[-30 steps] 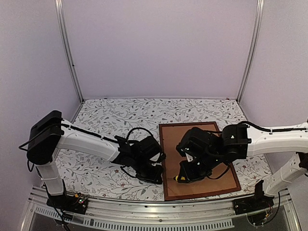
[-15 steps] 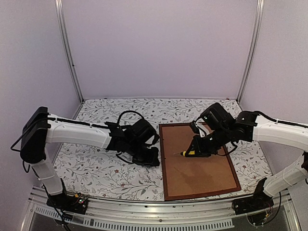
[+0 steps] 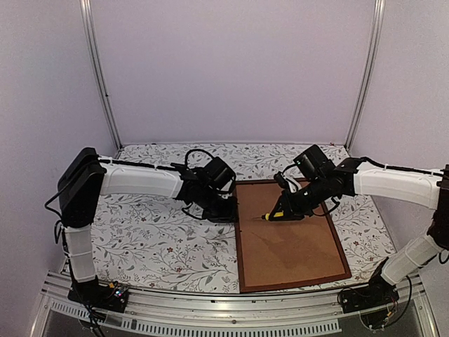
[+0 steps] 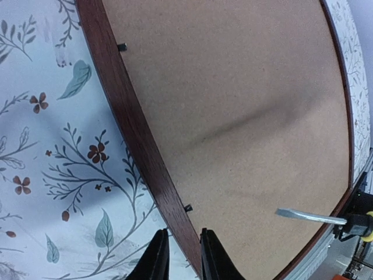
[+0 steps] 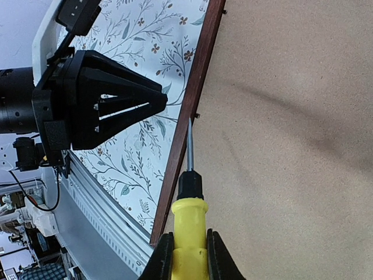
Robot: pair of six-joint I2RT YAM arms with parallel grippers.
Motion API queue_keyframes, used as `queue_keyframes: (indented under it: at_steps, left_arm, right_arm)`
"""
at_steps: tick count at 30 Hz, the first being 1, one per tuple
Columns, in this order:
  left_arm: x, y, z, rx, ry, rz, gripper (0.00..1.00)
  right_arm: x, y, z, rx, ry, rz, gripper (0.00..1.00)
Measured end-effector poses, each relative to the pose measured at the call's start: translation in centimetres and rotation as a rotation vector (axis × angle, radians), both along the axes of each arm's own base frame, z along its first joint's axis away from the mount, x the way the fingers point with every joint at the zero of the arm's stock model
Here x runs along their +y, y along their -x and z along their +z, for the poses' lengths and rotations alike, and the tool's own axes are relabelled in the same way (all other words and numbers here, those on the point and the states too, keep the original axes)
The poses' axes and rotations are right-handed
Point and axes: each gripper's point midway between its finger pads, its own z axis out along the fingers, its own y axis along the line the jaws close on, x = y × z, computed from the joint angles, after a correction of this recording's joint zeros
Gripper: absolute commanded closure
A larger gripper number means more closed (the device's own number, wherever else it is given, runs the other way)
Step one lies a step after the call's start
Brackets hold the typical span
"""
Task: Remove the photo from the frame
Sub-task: Move the photo frame to the center of the board.
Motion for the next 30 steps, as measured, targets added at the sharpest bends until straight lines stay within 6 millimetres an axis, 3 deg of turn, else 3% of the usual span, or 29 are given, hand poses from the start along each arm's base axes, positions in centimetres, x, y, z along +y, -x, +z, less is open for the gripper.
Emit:
queue_keyframes:
  at_steps: [7, 14, 30]
  left_arm:
    - [-0.6, -1.2, -1.4, 0.003, -0.021, -0.012, 0.76]
    - [-0.6, -0.9, -3.8, 0.041, -0.058, -0.026, 0.75]
    - [-2.2, -0.8, -4.0, 0.035, -0.043, -0.049, 0.78]
  right_arm:
    - [-0.2, -1.1, -1.5, 0.032, -0.012, 0.027, 1.00]
    - [0.0, -1.2, -1.9, 0.040, -0.029, 0.046, 1.00]
    - [-1.1, 0.8, -4.3, 0.105, -0.009, 0.048, 1.00]
